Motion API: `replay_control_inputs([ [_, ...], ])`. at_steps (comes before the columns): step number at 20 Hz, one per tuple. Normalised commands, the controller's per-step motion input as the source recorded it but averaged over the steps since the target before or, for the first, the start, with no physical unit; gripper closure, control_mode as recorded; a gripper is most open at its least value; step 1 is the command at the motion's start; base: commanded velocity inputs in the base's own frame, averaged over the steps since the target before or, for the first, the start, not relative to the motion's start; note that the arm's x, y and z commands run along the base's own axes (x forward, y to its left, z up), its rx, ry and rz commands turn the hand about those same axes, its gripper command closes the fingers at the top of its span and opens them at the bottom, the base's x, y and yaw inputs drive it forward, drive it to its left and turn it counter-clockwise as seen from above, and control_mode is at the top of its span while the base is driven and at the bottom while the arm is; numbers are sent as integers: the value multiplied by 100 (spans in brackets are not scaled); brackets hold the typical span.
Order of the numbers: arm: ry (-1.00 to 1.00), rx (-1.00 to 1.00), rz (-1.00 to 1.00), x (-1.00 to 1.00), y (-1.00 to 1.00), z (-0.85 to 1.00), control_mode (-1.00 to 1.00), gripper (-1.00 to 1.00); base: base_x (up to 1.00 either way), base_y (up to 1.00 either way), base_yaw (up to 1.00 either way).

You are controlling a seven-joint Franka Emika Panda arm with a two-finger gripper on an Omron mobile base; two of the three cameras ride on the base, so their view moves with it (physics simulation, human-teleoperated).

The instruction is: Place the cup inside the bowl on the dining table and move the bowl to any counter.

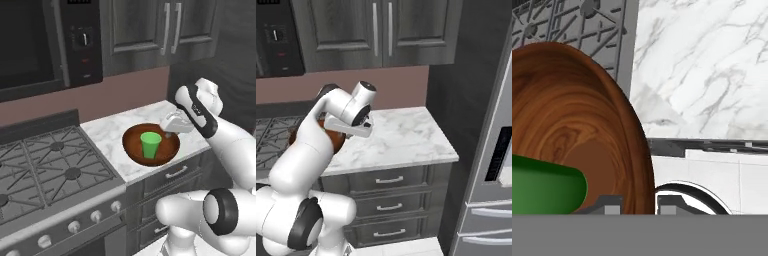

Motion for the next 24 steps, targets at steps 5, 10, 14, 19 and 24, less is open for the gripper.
replay_control_inputs([
  [5,0,0,0,0,0,0,100,100,54,-61,20],
  [10,0,0,0,0,0,0,100,100,26,-52,18],
  [14,0,0,0,0,0,0,100,100,18,-30,12],
  [19,0,0,0,0,0,0,100,100,33,0,1],
  [24,0,0,0,0,0,0,100,100,24,0,0],
])
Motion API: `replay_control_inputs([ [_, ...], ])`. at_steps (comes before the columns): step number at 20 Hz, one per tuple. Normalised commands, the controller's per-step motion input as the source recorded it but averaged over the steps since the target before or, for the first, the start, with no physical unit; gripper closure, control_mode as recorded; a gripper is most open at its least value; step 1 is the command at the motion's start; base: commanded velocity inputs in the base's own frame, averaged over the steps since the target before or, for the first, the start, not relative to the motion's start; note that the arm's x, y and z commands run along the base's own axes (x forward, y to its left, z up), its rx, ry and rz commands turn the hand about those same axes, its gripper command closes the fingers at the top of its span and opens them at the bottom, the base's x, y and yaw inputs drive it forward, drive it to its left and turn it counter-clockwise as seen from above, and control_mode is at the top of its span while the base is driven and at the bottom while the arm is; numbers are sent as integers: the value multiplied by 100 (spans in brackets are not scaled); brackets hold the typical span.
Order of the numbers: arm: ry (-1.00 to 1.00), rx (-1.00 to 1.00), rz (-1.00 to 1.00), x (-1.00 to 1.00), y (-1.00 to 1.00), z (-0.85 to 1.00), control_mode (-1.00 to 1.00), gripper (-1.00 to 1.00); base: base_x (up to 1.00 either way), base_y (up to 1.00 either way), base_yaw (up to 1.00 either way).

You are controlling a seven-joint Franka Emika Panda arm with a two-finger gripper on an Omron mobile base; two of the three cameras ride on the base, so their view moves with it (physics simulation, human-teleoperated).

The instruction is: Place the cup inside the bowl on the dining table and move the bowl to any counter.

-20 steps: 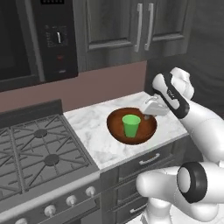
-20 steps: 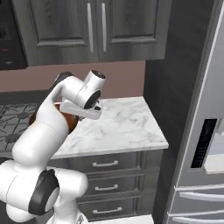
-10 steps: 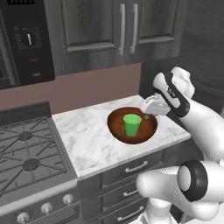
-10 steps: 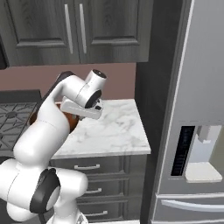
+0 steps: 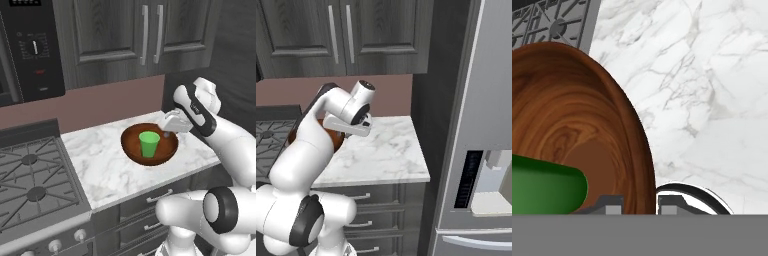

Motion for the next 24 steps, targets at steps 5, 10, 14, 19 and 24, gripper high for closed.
replay_control_inputs([
  [5,0,0,0,0,0,0,100,100,0,0,0],
  [10,0,0,0,0,0,0,100,100,0,0,0],
  [14,0,0,0,0,0,0,100,100,0,0,0],
  [19,0,0,0,0,0,0,-100,100,0,0,0],
  [24,0,0,0,0,0,0,-100,100,0,0,0],
])
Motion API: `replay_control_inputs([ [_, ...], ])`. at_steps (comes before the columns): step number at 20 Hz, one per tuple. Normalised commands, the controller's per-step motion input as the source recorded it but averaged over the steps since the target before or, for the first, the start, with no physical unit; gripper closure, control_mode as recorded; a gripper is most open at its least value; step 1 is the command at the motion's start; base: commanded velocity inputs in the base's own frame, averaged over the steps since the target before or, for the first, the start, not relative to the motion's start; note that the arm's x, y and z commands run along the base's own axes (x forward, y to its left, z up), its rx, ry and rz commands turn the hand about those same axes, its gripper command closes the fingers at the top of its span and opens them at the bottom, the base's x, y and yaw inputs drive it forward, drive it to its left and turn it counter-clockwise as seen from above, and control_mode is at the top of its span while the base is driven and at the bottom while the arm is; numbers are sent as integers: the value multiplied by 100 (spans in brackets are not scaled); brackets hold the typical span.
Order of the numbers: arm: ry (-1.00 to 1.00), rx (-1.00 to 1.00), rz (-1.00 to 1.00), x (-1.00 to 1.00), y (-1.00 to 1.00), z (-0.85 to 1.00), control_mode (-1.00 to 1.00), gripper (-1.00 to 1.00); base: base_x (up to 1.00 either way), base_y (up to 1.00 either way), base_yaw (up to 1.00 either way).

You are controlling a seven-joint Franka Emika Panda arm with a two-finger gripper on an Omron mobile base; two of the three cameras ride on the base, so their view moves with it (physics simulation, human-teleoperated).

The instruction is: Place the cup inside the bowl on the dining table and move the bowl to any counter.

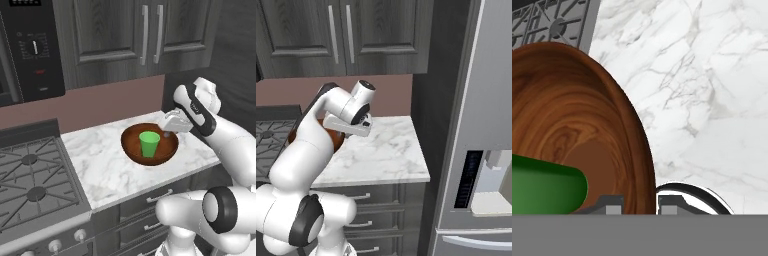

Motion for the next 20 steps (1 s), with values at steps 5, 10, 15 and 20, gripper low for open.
replay_control_inputs([
  [5,0,2,0,0,0,-6,-100,100,0,0,0],
  [10,0,8,0,0,0,-28,-100,100,0,0,0],
  [15,0,8,0,0,0,-21,-100,100,0,0,0],
  [20,0,0,0,0,0,0,-100,100,0,0,0],
])
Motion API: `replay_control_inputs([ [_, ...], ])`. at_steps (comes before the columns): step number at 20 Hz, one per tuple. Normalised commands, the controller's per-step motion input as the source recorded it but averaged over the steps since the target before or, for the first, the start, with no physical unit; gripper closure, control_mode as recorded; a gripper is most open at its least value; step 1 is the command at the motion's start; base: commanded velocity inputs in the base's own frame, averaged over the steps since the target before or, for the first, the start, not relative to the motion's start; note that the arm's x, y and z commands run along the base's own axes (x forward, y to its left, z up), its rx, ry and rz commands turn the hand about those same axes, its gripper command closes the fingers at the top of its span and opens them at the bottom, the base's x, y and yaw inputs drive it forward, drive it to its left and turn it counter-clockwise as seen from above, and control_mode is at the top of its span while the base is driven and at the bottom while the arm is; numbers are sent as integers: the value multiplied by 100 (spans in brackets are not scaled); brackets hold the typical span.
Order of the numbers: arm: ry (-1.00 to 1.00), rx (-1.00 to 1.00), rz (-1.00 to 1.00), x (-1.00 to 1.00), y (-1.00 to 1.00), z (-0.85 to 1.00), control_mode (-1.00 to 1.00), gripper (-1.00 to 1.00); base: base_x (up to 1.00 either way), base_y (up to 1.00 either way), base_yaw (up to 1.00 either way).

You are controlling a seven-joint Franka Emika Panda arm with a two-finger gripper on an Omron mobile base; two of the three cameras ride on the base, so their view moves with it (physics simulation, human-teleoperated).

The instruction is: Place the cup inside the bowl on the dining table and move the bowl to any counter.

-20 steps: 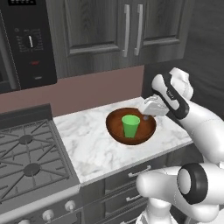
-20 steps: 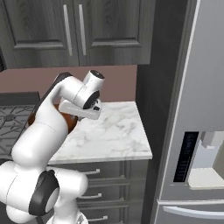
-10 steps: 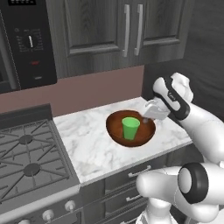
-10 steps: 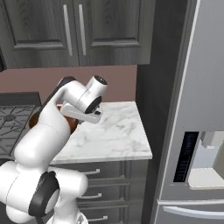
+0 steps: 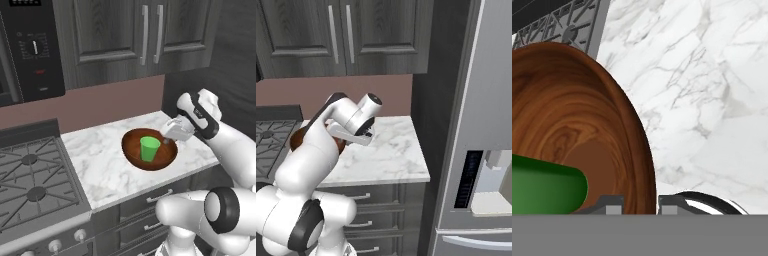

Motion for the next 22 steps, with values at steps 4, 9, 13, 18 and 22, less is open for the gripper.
replay_control_inputs([
  [4,0,0,0,0,1,-12,-100,100,0,0,0],
  [9,0,0,0,0,15,-14,-100,100,0,0,0],
  [13,0,0,0,0,16,-5,-100,100,0,0,0],
  [18,0,0,0,0,22,-15,-100,100,0,0,0],
  [22,0,-2,-2,1,27,-21,-100,100,0,0,0],
])
